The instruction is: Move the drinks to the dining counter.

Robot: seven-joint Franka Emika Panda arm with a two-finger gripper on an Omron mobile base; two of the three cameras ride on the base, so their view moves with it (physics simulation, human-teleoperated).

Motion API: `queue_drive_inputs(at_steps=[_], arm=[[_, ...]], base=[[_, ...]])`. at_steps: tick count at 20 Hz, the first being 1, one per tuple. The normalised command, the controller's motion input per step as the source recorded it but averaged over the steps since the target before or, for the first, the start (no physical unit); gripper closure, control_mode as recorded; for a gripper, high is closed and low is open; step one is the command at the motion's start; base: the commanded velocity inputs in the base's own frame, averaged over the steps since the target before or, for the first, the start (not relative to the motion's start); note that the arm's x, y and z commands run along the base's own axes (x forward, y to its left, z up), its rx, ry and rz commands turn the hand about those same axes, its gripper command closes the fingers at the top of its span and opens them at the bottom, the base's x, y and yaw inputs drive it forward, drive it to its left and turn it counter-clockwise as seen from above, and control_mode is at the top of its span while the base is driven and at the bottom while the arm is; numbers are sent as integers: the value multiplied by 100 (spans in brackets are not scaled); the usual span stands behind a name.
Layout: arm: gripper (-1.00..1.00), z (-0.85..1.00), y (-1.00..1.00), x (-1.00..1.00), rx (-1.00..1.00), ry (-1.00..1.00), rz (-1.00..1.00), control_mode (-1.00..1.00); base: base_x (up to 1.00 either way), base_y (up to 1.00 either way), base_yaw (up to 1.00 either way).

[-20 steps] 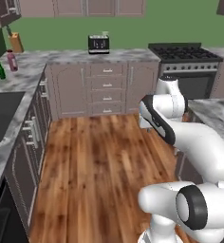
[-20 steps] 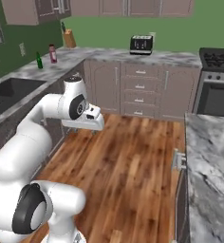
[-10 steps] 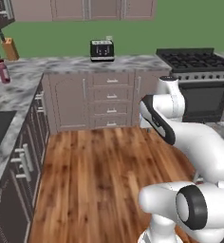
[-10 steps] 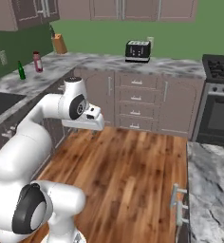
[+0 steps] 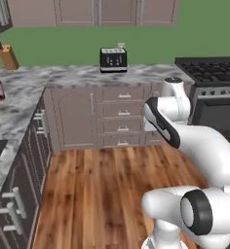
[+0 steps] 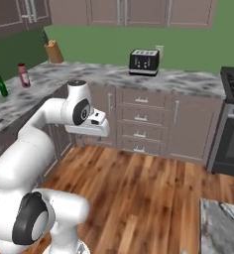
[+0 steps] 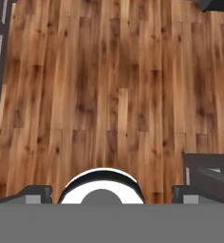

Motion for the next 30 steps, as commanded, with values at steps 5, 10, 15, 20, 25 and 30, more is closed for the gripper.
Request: queue_drive_inputs(at_steps=[5,10,15,20,25,30], arm=[[-100,0,0,0,0,0,0,100],[-100,0,0,0,0,0,0,100],[-100,0,0,0,0,0,0,100],[-100,0,0,0,0,0,0,100],[-100,0,0,0,0,0,0,100],[-100,0,0,0,0,0,0,100]], base=[[100,12,19],[100,1,29],[100,0,63],[100,-1,73],[97,-8,71],[76,-29,62]])
